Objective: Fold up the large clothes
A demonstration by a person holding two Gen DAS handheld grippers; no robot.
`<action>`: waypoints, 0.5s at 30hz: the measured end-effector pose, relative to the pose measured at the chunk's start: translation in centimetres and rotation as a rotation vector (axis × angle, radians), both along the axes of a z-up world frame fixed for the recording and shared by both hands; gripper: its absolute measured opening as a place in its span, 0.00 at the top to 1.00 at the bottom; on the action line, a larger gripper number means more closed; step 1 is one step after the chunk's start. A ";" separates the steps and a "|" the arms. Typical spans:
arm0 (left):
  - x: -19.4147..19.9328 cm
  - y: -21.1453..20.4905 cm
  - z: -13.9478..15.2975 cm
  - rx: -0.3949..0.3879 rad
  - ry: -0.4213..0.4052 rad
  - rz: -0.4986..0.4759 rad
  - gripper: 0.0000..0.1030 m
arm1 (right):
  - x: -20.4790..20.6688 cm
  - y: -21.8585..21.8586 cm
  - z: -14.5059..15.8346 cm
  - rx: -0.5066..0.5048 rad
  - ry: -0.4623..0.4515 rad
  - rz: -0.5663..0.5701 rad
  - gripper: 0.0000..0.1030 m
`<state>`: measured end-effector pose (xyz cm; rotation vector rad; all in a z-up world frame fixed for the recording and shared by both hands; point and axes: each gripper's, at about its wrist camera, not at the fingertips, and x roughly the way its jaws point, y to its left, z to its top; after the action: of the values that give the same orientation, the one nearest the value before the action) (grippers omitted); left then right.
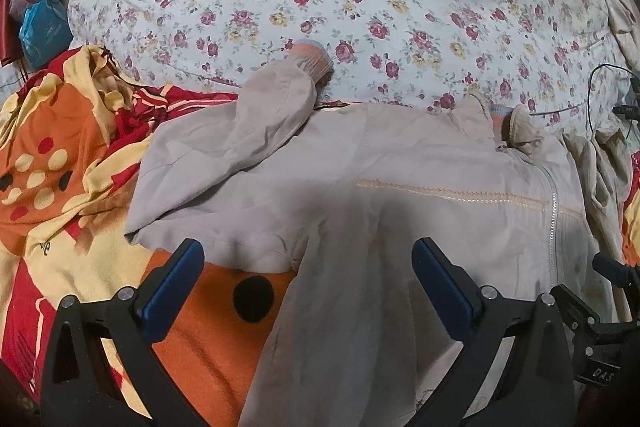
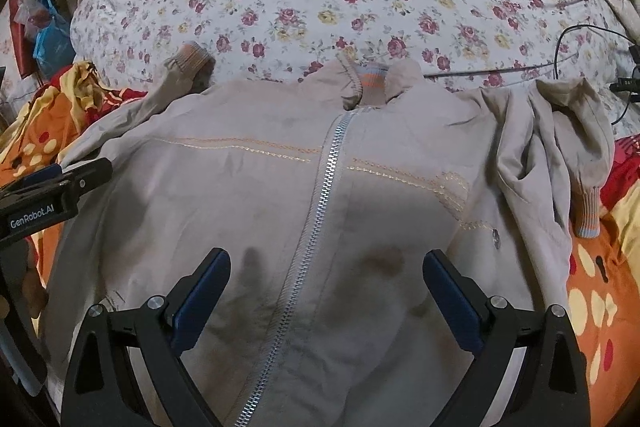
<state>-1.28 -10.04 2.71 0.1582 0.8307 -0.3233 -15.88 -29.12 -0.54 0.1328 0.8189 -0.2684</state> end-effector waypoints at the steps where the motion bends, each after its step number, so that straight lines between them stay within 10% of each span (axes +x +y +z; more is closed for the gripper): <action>1: 0.0 0.0 0.0 0.001 -0.001 -0.001 0.00 | 0.0 -0.1 0.0 -0.001 0.000 -0.002 0.05; 15: -0.1 0.0 -0.2 0.004 0.005 -0.002 0.00 | 0.1 -0.4 -0.4 0.005 0.021 -0.033 0.05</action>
<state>-1.33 -10.06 2.52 0.1622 0.8364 -0.3241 -15.82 -29.52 -0.94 0.1488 0.8388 -0.2990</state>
